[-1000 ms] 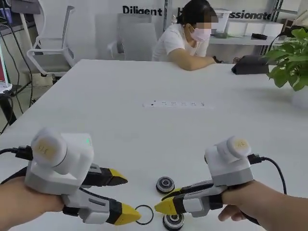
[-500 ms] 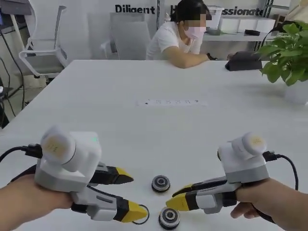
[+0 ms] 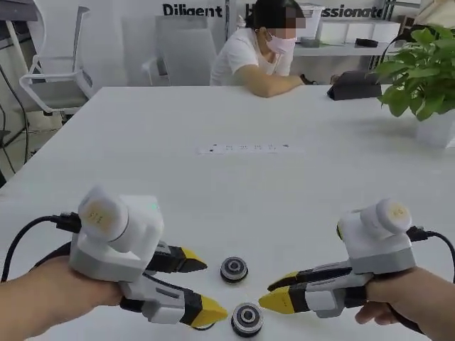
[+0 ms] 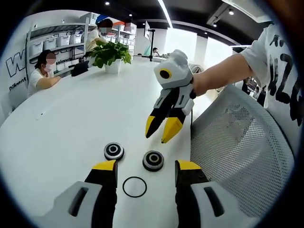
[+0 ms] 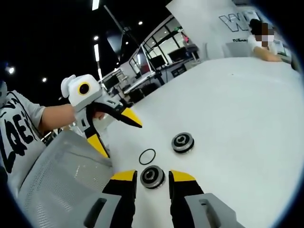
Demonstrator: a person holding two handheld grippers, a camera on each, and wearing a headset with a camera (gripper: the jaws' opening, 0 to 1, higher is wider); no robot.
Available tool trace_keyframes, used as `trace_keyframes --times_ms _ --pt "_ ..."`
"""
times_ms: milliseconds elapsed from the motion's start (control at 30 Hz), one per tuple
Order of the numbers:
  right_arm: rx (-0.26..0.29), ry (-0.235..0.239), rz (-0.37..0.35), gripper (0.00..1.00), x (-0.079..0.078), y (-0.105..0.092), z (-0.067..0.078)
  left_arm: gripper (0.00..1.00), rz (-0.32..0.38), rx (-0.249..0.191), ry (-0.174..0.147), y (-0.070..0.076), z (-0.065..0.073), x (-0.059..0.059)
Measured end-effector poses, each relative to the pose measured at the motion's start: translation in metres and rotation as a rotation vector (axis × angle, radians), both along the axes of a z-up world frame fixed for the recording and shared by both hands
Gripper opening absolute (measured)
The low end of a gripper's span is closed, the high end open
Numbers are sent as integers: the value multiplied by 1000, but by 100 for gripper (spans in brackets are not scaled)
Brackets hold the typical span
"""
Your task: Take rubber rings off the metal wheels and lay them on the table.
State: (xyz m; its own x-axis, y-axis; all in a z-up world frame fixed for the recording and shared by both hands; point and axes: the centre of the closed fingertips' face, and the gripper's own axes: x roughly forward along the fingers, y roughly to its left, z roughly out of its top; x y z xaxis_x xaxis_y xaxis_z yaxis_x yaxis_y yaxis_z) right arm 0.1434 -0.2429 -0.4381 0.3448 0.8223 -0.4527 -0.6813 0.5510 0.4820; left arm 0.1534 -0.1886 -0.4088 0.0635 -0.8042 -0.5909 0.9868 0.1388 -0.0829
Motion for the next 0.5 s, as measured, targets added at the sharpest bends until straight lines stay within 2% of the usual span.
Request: trace_keyframes --times_ms 500 --pt "-29 -5 32 25 -11 2 -13 43 -37 39 20 -13 -19 -12"
